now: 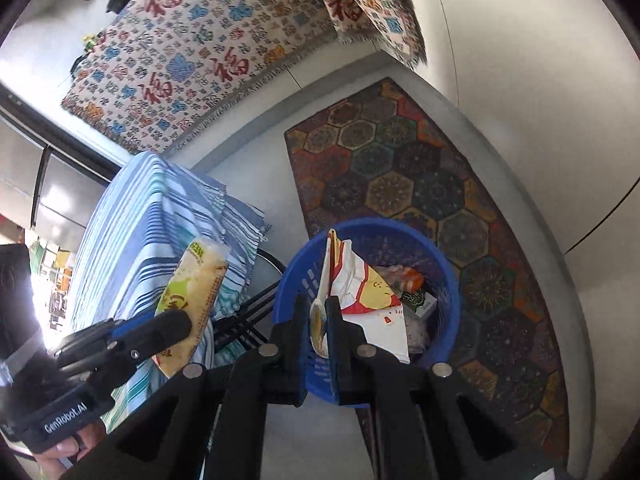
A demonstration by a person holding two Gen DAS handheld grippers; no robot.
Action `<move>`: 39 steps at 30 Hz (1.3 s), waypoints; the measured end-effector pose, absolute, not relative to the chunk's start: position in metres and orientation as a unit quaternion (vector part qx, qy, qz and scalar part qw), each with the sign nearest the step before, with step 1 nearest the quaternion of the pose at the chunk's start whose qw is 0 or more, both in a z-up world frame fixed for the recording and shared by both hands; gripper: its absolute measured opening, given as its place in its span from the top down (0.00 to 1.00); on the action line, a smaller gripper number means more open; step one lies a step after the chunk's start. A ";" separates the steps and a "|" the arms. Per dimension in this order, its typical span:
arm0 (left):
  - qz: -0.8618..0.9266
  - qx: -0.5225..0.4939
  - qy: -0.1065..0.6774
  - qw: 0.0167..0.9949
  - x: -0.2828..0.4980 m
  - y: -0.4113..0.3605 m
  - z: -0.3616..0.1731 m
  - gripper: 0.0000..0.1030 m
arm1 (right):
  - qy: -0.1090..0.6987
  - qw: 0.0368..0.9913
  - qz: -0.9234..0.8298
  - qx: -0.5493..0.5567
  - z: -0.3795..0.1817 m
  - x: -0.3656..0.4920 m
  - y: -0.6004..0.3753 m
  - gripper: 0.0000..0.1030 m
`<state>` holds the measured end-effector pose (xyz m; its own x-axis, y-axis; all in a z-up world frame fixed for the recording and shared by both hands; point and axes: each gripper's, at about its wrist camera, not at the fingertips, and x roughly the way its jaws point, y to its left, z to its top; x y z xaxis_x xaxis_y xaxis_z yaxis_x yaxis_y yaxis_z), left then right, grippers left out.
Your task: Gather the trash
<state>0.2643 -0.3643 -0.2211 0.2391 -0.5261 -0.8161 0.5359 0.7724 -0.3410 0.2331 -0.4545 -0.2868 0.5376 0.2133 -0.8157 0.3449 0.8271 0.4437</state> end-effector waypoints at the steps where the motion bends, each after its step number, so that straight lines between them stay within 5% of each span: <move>1: -0.338 0.005 0.518 0.786 0.267 -0.366 -0.225 0.86 | 0.482 0.822 -0.041 0.299 -0.295 0.236 -0.459 0.89; 3: -0.334 0.004 0.521 0.786 0.273 -0.369 -0.233 0.79 | 0.490 0.810 -0.033 0.320 -0.315 0.245 -0.467 0.88; 6: -0.328 -0.003 0.523 0.786 0.276 -0.370 -0.237 0.38 | 0.494 0.800 -0.061 0.334 -0.338 0.248 -0.482 0.59; 12: -0.311 0.016 0.497 0.810 0.264 -0.369 -0.217 0.19 | 0.485 0.803 -0.097 0.331 -0.328 0.227 -0.487 0.53; 16: -0.302 0.046 0.436 0.846 0.232 -0.358 -0.178 0.01 | 0.467 0.825 -0.130 0.290 -0.284 0.202 -0.479 0.22; 22: -0.321 0.065 0.423 0.845 0.182 -0.337 -0.146 0.00 | 0.446 0.851 -0.174 0.214 -0.224 0.132 -0.436 0.00; 39: -0.282 0.144 0.475 0.821 0.076 -0.311 -0.126 0.00 | 0.424 0.867 -0.219 0.139 -0.147 -0.012 -0.351 0.00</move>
